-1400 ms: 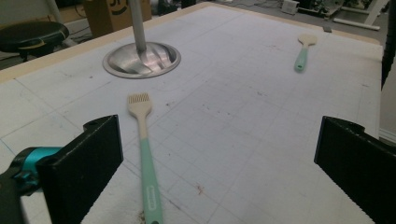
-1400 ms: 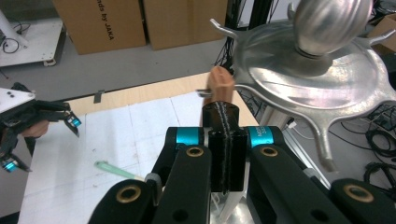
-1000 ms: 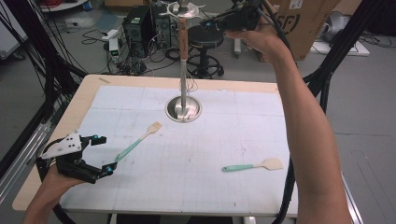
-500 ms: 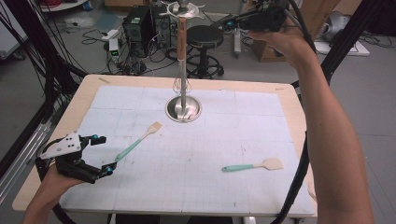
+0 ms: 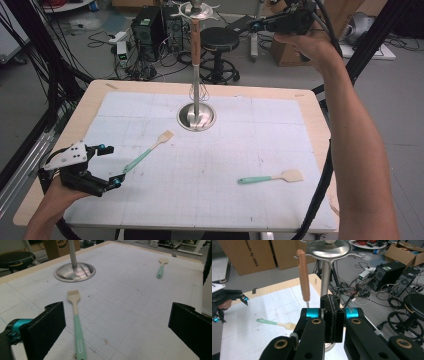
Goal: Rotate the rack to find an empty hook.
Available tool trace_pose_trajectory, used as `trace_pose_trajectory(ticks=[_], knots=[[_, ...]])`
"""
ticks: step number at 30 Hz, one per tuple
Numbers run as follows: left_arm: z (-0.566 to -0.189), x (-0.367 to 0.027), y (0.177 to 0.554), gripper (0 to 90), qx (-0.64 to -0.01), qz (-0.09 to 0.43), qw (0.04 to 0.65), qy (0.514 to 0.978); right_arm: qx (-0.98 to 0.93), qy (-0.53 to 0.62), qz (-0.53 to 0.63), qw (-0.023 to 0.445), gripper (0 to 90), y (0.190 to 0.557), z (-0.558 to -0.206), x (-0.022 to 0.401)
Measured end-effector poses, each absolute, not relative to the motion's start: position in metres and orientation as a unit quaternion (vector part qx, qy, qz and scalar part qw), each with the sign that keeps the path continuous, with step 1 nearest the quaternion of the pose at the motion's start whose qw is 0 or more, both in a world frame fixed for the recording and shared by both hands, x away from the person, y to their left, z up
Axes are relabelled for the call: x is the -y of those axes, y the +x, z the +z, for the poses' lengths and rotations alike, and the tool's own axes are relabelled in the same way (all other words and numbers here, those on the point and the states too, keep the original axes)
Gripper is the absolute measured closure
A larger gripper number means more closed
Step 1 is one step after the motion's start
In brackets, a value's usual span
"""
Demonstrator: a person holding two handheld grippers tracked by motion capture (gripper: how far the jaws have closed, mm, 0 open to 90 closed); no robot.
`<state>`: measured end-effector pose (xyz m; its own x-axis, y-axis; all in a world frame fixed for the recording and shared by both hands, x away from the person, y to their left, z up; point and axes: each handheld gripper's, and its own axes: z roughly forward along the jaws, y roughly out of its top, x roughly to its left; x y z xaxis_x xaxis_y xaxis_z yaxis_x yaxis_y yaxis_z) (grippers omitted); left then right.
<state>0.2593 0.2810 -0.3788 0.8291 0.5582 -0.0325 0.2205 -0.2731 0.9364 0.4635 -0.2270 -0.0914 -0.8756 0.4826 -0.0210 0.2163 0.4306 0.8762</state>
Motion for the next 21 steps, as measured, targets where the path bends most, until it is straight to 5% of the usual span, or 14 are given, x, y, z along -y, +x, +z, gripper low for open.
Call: trace_pose_trajectory(ticks=[21], knots=[[-0.379, -0.28, 0.26, 1.7, -0.247, 0.15, 0.551, 0.783, -0.82, 0.228, 0.506, 0.139, 90.0, 0.509, -0.109, 0.189]])
